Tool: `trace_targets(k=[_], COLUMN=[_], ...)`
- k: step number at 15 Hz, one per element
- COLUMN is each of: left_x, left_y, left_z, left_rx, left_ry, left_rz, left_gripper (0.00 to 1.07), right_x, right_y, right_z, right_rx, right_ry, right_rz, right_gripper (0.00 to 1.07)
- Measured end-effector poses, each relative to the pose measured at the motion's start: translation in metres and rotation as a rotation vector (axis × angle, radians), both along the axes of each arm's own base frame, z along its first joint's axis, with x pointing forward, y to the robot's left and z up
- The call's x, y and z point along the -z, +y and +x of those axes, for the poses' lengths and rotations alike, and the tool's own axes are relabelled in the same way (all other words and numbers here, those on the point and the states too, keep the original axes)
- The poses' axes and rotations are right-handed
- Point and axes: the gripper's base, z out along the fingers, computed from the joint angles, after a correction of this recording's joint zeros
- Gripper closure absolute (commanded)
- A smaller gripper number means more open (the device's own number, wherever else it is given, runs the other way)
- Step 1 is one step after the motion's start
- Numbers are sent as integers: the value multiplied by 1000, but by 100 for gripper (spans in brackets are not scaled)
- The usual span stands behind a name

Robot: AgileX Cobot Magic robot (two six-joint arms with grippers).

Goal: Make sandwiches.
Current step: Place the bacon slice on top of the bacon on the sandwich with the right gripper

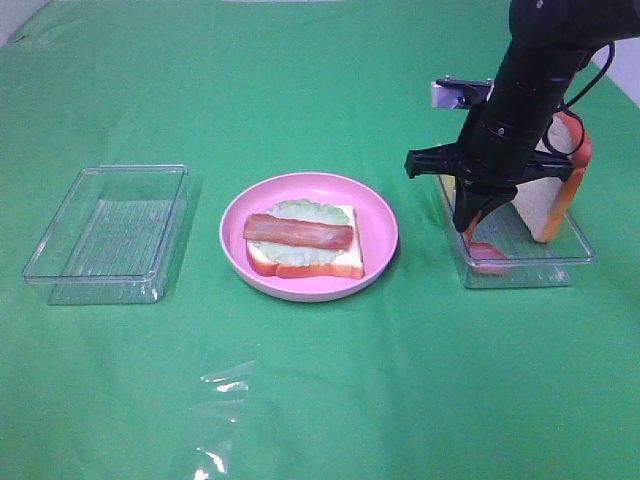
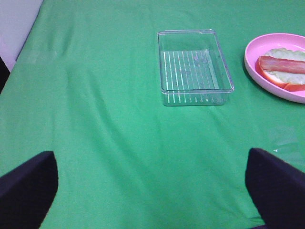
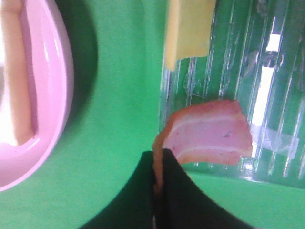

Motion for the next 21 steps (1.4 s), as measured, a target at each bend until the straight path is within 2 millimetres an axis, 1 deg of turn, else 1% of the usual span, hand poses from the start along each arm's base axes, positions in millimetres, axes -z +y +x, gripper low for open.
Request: trace_targets(k=[4, 6, 7, 9, 10, 11, 12, 13, 14, 15, 17, 19, 21], left_x=[0, 0, 0, 0, 0, 0, 0, 0, 0, 0, 0, 0, 0], left_y=[0, 0, 0, 0, 0, 0, 0, 0, 0, 0, 0, 0, 0], left_z=[0, 0, 0, 0, 0, 0, 0, 0, 0, 0, 0, 0, 0], left_rx=[0, 0, 0, 0, 0, 0, 0, 0, 0, 0, 0, 0, 0], left_ry=[0, 0, 0, 0, 0, 0, 0, 0, 0, 0, 0, 0, 0], left_rz=[0, 0, 0, 0, 0, 0, 0, 0, 0, 0, 0, 0, 0], left_gripper=[6, 6, 6, 6, 6, 6, 6, 6, 6, 6, 6, 6, 6], right_x=[-2, -7, -15, -34, -47, -65, -79, -100, -106, -108, -109, -101, -85], right_y=[0, -1, -1, -1, -1, 2, 5, 16, 23, 27, 44, 65, 88], right_z=[-1, -2, -3, -6, -9, -14, -19, -25, -27, -27, -24, -19, -16], right_rx=[-2, -2, -2, -1, 8, 14, 8, -27, -51, -64, -107, -143, -156], right_ry=[8, -3, -20, -66, -91, -125, -150, -185, -194, -198, -204, -203, -183], right_rz=[-1, 2, 7, 22, 49, 98, 157, 308, 405, 455, 652, 816, 933], right_gripper=[107, 107, 107, 107, 107, 107, 107, 107, 107, 107, 107, 107, 107])
